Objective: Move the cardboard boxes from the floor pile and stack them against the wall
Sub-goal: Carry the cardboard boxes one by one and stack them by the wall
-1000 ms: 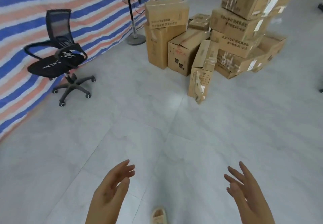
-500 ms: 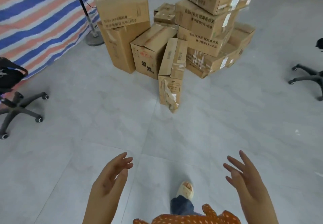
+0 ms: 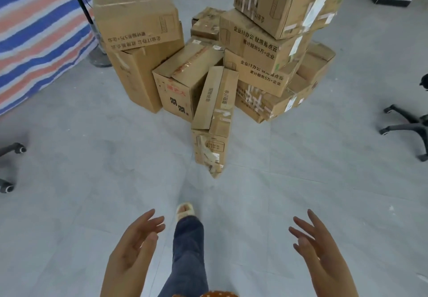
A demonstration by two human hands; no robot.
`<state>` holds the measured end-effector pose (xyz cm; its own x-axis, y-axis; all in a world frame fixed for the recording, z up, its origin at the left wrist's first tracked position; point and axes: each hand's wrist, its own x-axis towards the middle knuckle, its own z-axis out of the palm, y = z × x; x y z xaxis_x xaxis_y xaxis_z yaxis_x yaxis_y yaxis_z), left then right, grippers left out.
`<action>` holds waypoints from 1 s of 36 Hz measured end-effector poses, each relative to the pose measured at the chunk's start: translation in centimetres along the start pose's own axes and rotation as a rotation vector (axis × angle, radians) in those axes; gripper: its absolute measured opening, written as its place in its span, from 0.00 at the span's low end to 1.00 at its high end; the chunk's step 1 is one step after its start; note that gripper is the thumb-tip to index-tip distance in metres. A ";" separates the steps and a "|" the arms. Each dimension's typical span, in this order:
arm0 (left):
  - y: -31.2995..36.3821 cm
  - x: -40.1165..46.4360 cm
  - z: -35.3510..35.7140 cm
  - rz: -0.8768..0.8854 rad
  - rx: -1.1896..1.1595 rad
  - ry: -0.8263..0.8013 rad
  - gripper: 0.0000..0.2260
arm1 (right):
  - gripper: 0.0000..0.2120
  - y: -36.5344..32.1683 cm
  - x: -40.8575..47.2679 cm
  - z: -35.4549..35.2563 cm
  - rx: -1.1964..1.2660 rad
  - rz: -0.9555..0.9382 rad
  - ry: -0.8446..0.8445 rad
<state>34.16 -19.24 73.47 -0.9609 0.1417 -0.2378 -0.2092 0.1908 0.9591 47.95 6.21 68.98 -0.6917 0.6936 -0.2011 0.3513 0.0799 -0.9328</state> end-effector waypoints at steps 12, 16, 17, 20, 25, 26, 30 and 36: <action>5.5 24.8 2.0 0.091 0.064 -0.155 0.16 | 0.29 -7.0 16.2 9.7 0.022 -0.017 0.162; 6.4 31.6 2.8 0.081 0.132 -0.253 0.19 | 0.28 -9.7 21.2 11.8 -0.028 0.005 0.119; 6.4 33.0 3.1 0.072 0.152 -0.276 0.19 | 0.26 -10.1 22.3 12.2 -0.035 0.015 0.117; 6.5 37.2 4.6 0.041 0.202 -0.341 0.20 | 0.23 -10.3 25.9 13.0 -0.040 0.058 0.091; 4.9 44.2 8.0 0.018 0.286 -0.354 0.18 | 0.21 -7.4 33.5 14.3 -0.097 0.172 -0.003; 3.3 46.5 9.3 -0.016 0.299 -0.344 0.16 | 0.21 -5.6 36.0 15.0 -0.121 0.206 -0.034; -1.6 51.6 12.4 -0.158 0.285 -0.326 0.14 | 0.19 -1.7 41.8 17.6 -0.158 0.303 -0.132; -14.5 60.2 18.1 -0.451 0.266 -0.270 0.18 | 0.21 9.9 52.8 24.0 -0.193 0.482 -0.261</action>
<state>-17.38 4.10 42.43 -0.7000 0.2258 -0.6775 -0.5005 0.5215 0.6910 -0.22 26.43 41.92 -0.5488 0.4868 -0.6795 0.7569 -0.0556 -0.6511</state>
